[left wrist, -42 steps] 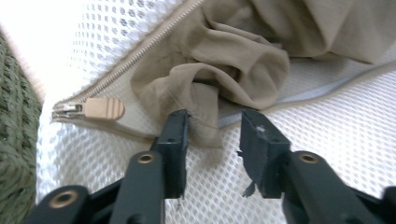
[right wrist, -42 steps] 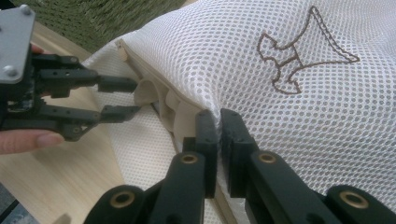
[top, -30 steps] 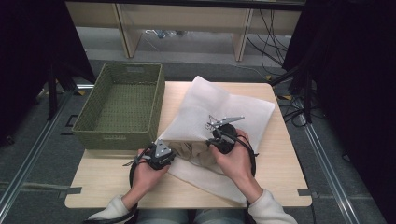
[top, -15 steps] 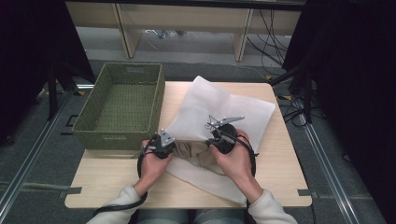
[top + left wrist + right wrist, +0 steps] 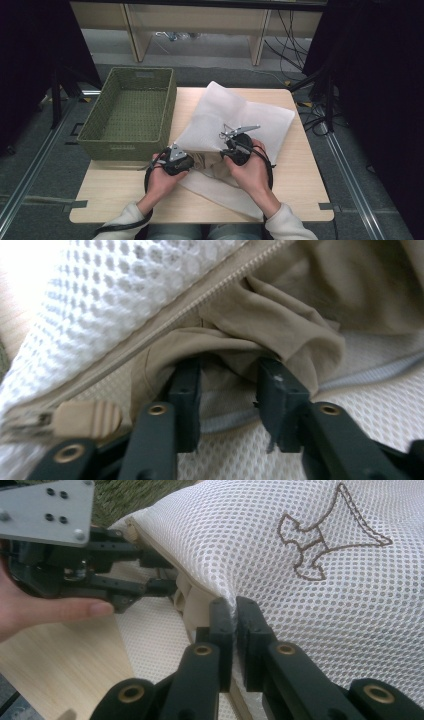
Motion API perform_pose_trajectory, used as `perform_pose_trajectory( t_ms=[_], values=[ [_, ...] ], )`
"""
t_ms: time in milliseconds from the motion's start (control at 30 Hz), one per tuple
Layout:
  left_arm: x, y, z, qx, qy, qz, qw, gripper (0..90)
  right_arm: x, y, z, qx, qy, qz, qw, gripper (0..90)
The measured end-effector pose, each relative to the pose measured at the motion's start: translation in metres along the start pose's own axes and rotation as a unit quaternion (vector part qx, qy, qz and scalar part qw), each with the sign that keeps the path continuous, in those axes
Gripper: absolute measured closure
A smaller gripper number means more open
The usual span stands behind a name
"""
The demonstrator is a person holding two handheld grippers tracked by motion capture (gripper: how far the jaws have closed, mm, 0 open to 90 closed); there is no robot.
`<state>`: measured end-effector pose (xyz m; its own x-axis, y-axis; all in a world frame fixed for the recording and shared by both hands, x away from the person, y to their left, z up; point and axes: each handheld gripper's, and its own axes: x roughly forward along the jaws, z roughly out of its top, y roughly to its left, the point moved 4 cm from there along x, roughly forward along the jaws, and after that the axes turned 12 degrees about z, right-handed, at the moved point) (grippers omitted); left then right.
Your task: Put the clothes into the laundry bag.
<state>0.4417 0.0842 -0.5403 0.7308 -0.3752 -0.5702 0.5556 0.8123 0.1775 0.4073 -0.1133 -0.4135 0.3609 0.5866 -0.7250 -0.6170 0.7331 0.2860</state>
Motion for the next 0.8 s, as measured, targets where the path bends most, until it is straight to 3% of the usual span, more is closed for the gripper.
perform_pose_trajectory(
  t_ms=[67,133,167,233,333,400,500,533,600,633,700,800],
  values=[
    [-0.005,-0.001,0.000,-0.023,-0.010,-0.010,0.9996,58.3,0.000,-0.001,0.000,-0.010,0.003,-0.001,0.9999,87.0],
    [-0.012,0.002,-0.001,-0.004,-0.009,-0.010,0.9999,56.6,0.000,-0.001,0.000,-0.011,0.003,0.000,0.9999,87.0],
    [-0.015,0.000,-0.002,-0.020,-0.013,-0.013,0.9996,56.4,0.000,-0.002,0.000,-0.013,0.004,-0.001,0.9999,87.0],
    [-0.023,0.003,-0.004,-0.003,-0.015,-0.011,0.9998,55.9,0.000,0.000,0.000,-0.005,0.004,0.001,1.0000,87.0],
    [-0.032,0.003,-0.008,-0.007,-0.014,-0.012,0.9998,56.0,-0.001,-0.001,0.000,-0.009,0.003,0.000,1.0000,86.9],
    [-0.039,0.005,-0.010,0.008,-0.010,-0.003,0.9999,57.4,0.000,-0.001,0.000,-0.011,0.003,-0.002,0.9999,86.9],
    [-0.043,0.003,-0.014,-0.004,-0.009,0.001,1.0000,59.3,0.000,0.000,-0.001,-0.006,0.004,0.000,1.0000,86.8],
    [-0.044,0.007,-0.016,0.012,-0.001,0.006,0.9999,59.9,0.000,0.000,-0.001,-0.005,0.004,0.000,1.0000,86.8],
    [-0.042,0.009,-0.020,-0.003,0.005,0.015,0.9999,60.5,0.000,-0.001,0.000,-0.009,0.005,-0.002,0.9999,86.8],
    [-0.043,0.012,-0.022,0.007,0.014,0.022,0.9996,61.3,0.000,-0.001,0.000,-0.010,0.003,-0.001,0.9999,86.8],
    [-0.041,0.013,-0.023,-0.007,0.019,0.035,0.9992,63.8,0.001,0.000,0.000,-0.005,0.000,-0.003,1.0000,86.7],
    [-0.039,0.017,-0.024,0.007,0.038,0.046,0.9982,66.8,0.000,0.000,0.000,-0.006,0.004,0.000,1.0000,86.7]
  ],
)
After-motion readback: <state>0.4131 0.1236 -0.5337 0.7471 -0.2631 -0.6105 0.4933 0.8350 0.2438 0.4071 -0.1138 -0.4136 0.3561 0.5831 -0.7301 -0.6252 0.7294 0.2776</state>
